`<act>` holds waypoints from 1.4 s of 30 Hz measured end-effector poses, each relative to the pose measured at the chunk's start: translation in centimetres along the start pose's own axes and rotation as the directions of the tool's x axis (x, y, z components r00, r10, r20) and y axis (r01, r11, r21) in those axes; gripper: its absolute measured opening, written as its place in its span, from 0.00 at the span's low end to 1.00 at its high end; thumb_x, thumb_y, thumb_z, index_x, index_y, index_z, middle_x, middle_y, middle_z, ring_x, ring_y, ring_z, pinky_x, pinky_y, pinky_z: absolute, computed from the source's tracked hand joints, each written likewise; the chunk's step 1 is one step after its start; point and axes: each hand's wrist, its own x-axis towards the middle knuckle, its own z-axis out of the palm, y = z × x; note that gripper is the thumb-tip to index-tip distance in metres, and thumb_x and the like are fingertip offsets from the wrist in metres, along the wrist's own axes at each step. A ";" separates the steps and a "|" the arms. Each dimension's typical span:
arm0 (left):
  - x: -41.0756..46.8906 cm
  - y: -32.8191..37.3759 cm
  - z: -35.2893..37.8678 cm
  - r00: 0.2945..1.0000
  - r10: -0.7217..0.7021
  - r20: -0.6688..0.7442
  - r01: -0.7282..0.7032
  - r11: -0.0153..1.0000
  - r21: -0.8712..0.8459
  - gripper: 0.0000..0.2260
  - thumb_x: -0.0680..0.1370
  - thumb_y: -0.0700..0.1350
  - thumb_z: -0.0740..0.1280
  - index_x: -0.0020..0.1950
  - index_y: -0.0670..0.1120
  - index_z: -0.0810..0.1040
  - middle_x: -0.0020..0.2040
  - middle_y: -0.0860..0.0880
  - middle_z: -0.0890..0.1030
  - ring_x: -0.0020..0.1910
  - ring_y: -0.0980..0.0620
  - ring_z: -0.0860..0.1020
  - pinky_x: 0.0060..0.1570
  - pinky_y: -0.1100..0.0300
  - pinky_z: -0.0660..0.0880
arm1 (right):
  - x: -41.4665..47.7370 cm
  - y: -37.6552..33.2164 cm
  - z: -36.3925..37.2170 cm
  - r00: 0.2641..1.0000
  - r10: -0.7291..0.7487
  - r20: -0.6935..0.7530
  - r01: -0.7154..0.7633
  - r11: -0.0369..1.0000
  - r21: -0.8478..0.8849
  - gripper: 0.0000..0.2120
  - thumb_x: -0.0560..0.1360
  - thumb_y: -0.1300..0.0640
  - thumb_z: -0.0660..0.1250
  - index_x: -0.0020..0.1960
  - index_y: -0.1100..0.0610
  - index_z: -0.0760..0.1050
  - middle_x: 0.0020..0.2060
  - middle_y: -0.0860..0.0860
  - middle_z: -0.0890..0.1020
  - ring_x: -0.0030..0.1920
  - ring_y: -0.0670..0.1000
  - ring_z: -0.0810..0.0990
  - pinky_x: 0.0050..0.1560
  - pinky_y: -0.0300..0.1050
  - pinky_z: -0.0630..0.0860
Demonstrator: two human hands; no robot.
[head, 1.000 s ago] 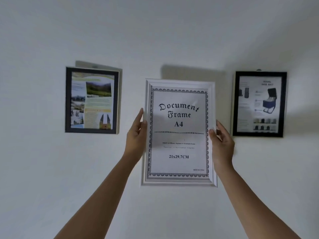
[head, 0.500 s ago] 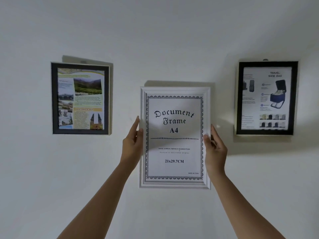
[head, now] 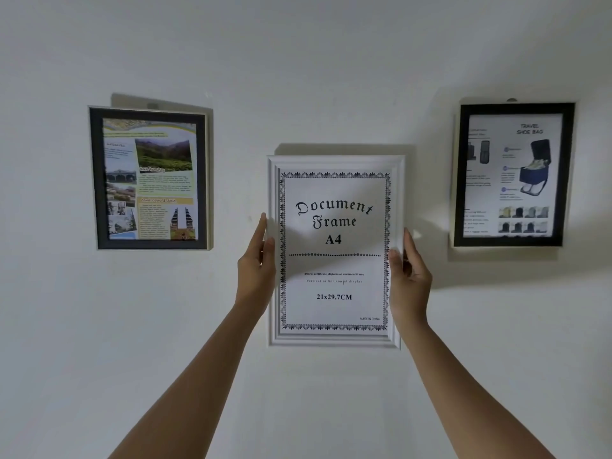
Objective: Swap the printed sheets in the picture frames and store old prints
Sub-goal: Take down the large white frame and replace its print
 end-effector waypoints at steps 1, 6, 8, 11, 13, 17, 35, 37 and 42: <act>0.0 -0.1 0.0 1.000 -0.002 -0.001 0.002 1.000 -0.010 0.19 0.82 0.46 0.56 0.73 0.57 0.61 0.67 0.40 0.73 0.67 0.39 0.69 0.65 0.45 0.68 | 0.0 -0.1 0.0 1.000 -0.002 0.005 0.002 1.000 -0.008 0.21 0.78 0.64 0.61 0.69 0.57 0.65 0.58 0.33 0.71 0.60 0.29 0.70 0.61 0.27 0.65; -0.1 -0.4 0.2 1.000 0.028 -0.013 -0.027 0.999 0.025 0.20 0.81 0.47 0.56 0.72 0.58 0.61 0.63 0.50 0.75 0.61 0.51 0.74 0.61 0.46 0.73 | -0.2 -0.3 -0.2 1.000 -0.007 -0.013 0.005 0.991 -0.133 0.22 0.77 0.63 0.63 0.69 0.54 0.67 0.50 0.43 0.76 0.50 0.41 0.75 0.56 0.29 0.67; -0.2 -0.4 0.3 0.997 0.070 -0.032 -0.067 0.994 0.085 0.20 0.81 0.45 0.56 0.73 0.55 0.61 0.52 0.53 0.74 0.50 0.59 0.74 0.55 0.52 0.75 | -0.3 -0.4 -0.1 0.998 -0.051 -0.026 0.044 0.972 -0.232 0.23 0.76 0.65 0.64 0.69 0.55 0.67 0.45 0.51 0.74 0.42 0.46 0.72 0.50 0.26 0.66; -0.5 -0.5 0.3 0.991 0.121 -0.059 -0.109 0.980 0.168 0.20 0.81 0.44 0.56 0.74 0.52 0.60 0.51 0.50 0.69 0.47 0.61 0.72 0.47 0.67 0.72 | -0.6 -0.6 -0.1 0.991 -0.132 -0.017 0.117 0.928 -0.354 0.23 0.75 0.66 0.65 0.69 0.58 0.67 0.44 0.54 0.71 0.39 0.42 0.70 0.47 0.21 0.64; -0.6 -0.8 0.3 0.988 0.135 -0.076 -0.120 0.978 0.168 0.20 0.81 0.45 0.56 0.73 0.50 0.61 0.54 0.50 0.67 0.49 0.58 0.72 0.45 0.74 0.72 | -0.7 -0.6 -0.2 0.988 -0.157 0.000 0.144 0.903 -0.404 0.24 0.73 0.66 0.66 0.68 0.59 0.69 0.46 0.55 0.70 0.40 0.39 0.69 0.48 0.20 0.63; -0.7 -1.3 0.0 0.982 0.164 -0.089 -0.147 0.974 0.173 0.20 0.81 0.42 0.58 0.73 0.48 0.64 0.54 0.50 0.68 0.54 0.53 0.72 0.52 0.69 0.73 | -0.7 -0.5 -0.5 0.983 -0.183 0.004 0.164 0.873 -0.460 0.24 0.72 0.67 0.67 0.67 0.60 0.70 0.42 0.57 0.70 0.41 0.31 0.69 0.46 0.19 0.62; -2.2 -0.8 -0.7 0.992 0.124 -0.036 -0.116 0.976 0.187 0.20 0.79 0.37 0.61 0.71 0.46 0.66 0.54 0.49 0.70 0.53 0.55 0.74 0.55 0.68 0.72 | -1.1 -1.4 -0.4 0.994 -0.077 -0.076 0.037 0.900 -0.435 0.20 0.72 0.67 0.67 0.63 0.60 0.74 0.47 0.53 0.72 0.44 0.57 0.79 0.51 0.34 0.72; -2.3 -0.7 -0.7 0.992 0.120 -0.040 -0.111 0.976 0.187 0.20 0.79 0.37 0.60 0.71 0.46 0.66 0.54 0.49 0.70 0.52 0.56 0.74 0.56 0.65 0.72 | -1.2 -1.6 -0.4 0.995 -0.066 -0.081 0.025 0.904 -0.426 0.19 0.72 0.67 0.66 0.63 0.59 0.74 0.47 0.53 0.72 0.44 0.57 0.78 0.53 0.41 0.74; -2.4 -0.7 -0.7 0.992 0.118 -0.041 -0.108 0.975 0.196 0.19 0.79 0.37 0.61 0.70 0.45 0.67 0.53 0.50 0.70 0.52 0.56 0.74 0.54 0.66 0.72 | -1.4 -1.9 -0.3 0.992 -0.060 -0.111 0.009 0.911 -0.412 0.18 0.72 0.68 0.64 0.61 0.57 0.76 0.46 0.53 0.73 0.43 0.54 0.77 0.52 0.43 0.74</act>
